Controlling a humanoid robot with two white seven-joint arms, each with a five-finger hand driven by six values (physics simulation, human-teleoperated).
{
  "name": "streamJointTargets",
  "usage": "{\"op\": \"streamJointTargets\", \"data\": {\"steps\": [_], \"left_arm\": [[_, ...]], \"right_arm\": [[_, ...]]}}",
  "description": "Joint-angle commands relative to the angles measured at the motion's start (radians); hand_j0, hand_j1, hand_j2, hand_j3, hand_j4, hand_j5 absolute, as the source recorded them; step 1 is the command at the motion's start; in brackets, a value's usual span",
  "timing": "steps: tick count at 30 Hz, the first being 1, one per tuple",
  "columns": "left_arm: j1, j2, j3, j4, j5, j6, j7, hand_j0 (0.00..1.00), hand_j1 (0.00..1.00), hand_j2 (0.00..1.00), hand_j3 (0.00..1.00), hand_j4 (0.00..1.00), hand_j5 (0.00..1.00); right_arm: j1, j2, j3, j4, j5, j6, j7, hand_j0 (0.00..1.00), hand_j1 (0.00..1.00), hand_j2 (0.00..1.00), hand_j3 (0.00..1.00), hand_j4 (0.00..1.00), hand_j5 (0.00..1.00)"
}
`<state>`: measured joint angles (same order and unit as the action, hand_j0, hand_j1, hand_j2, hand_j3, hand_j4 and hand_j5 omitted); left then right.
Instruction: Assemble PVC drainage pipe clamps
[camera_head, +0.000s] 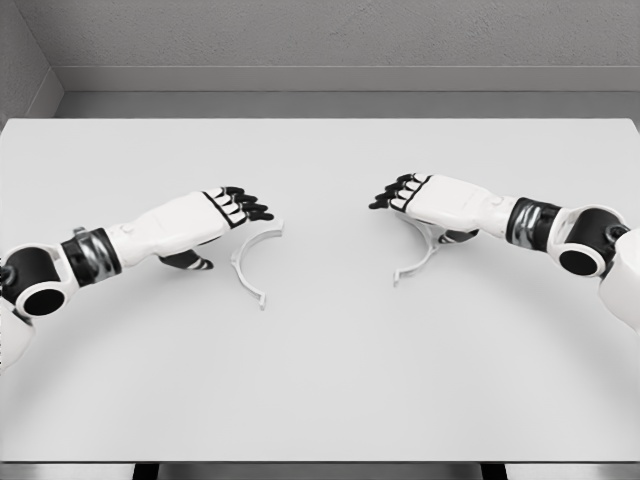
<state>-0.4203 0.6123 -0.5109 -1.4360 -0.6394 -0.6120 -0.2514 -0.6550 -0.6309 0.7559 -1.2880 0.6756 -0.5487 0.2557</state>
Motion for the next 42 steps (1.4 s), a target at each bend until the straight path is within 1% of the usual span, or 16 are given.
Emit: {"op": "streamJointTargets", "data": {"steps": [1,8,12,17,22,24,36,40,42], "left_arm": [[0.0,-0.016,0.0,0.006,0.0,0.001,-0.014,1.0,1.0,1.0,1.0,1.0,1.0],[0.0,-0.036,-0.003,0.006,0.0,0.001,-0.019,1.0,1.0,1.0,1.0,1.0,1.0],[0.0,-0.045,-0.006,0.017,0.0,0.001,-0.029,1.0,1.0,1.0,1.0,1.0,1.0],[-0.002,-0.059,-0.006,0.032,0.0,0.001,-0.029,1.0,1.0,1.0,1.0,1.0,1.0],[-0.008,-0.074,-0.006,0.032,0.0,0.001,-0.029,1.0,1.0,1.0,1.0,1.0,1.0],[-0.008,-0.077,-0.006,0.031,0.0,0.001,-0.029,1.0,1.0,1.0,1.0,1.0,1.0],[-0.017,-0.085,-0.021,0.031,-0.002,0.001,-0.029,1.0,1.0,1.0,1.0,1.0,1.0],[-0.02,-0.111,-0.021,0.031,-0.006,0.001,-0.054,1.0,1.0,1.0,1.0,1.0,1.0],[-0.021,-0.111,-0.021,0.031,-0.006,0.001,-0.054,1.0,1.0,1.0,1.0,1.0,1.0]], "right_arm": [[0.0,0.013,0.006,0.0,-0.007,0.001,0.001,1.0,1.0,1.0,1.0,1.0,1.0],[-0.008,0.028,0.006,0.001,-0.004,0.004,0.0,1.0,1.0,1.0,1.0,1.0,1.0],[-0.025,0.036,0.006,0.023,0.001,0.006,-0.001,1.0,1.0,1.0,1.0,1.0,1.0],[-0.037,0.063,0.017,0.052,0.001,0.006,-0.001,1.0,1.0,1.0,1.0,1.0,1.0],[-0.046,0.079,0.023,0.078,0.002,0.004,-0.001,1.0,1.0,1.0,1.0,1.0,1.0],[-0.054,0.086,0.039,0.096,0.002,0.003,-0.001,1.0,1.0,1.0,1.0,1.0,1.0],[-0.063,0.108,0.048,0.087,0.002,0.004,0.001,1.0,1.0,1.0,1.0,1.0,1.0],[-0.08,0.108,0.048,0.101,0.004,0.007,-0.001,1.0,1.0,1.0,1.0,1.0,1.0],[-0.097,0.114,0.048,0.128,0.007,0.006,-0.001,1.0,1.0,1.0,1.0,1.0,1.0]]}}
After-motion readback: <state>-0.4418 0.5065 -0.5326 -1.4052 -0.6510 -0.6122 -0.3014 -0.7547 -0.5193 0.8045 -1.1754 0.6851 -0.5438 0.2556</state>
